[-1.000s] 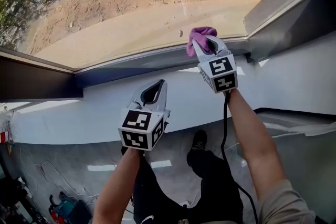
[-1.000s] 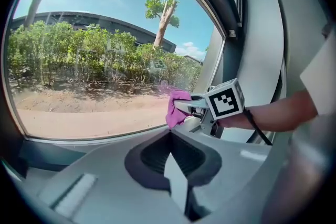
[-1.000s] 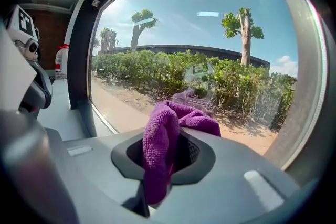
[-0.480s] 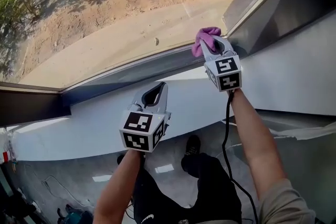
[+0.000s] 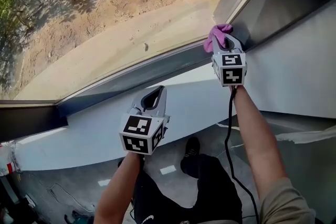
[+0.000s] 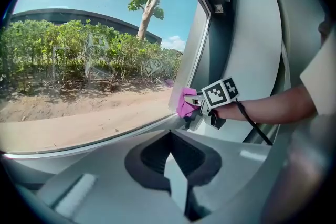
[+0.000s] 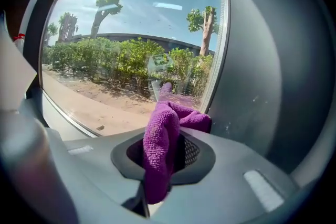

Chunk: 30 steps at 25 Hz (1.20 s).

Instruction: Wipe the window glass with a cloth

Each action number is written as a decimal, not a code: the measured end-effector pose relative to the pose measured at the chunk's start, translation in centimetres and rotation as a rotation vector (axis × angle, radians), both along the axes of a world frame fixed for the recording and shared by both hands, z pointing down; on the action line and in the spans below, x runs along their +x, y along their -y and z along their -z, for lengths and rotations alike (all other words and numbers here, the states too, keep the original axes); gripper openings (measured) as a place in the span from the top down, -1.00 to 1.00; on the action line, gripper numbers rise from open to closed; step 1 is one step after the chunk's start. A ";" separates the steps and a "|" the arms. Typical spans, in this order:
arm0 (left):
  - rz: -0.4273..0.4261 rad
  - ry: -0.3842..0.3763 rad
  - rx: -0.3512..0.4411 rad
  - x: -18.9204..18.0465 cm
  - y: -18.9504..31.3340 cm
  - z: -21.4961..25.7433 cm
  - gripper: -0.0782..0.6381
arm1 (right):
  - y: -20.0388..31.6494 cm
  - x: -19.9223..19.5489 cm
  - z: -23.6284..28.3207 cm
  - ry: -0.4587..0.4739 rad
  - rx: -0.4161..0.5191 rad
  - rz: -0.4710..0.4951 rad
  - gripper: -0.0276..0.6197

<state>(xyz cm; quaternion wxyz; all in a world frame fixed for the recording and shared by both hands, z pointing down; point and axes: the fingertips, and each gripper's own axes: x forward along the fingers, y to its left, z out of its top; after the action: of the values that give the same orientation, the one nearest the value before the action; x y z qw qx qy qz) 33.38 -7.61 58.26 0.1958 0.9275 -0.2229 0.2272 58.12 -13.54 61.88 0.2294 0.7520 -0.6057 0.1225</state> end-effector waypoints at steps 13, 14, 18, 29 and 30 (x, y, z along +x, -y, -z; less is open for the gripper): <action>0.037 0.023 -0.029 -1.7 0.1 -2.4 0.78 | -0.4 3.2 -5.1 0.121 -0.057 -0.321 0.67; 0.043 0.024 -0.033 -1.9 0.1 -2.7 0.78 | -0.4 3.3 -5.7 0.131 -0.068 -0.332 0.67; 0.065 0.023 -0.038 -2.6 0.2 -3.8 0.78 | -0.4 3.5 -7.6 0.148 -0.085 -0.359 0.67; 0.105 -0.001 -0.063 -5.2 0.1 -3.8 0.78 | 1.1 -0.7 -7.7 0.118 -0.095 -0.198 0.67; 0.110 -0.002 -0.066 -5.7 0.1 -3.9 0.78 | 1.3 -1.4 -7.8 0.121 -0.098 -0.181 0.67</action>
<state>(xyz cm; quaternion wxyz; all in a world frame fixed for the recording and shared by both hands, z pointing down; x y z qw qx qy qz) 27.70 -7.69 62.14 0.2388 0.9070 -0.2659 0.2225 56.69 -14.82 69.68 0.2170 0.7828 -0.5413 0.2172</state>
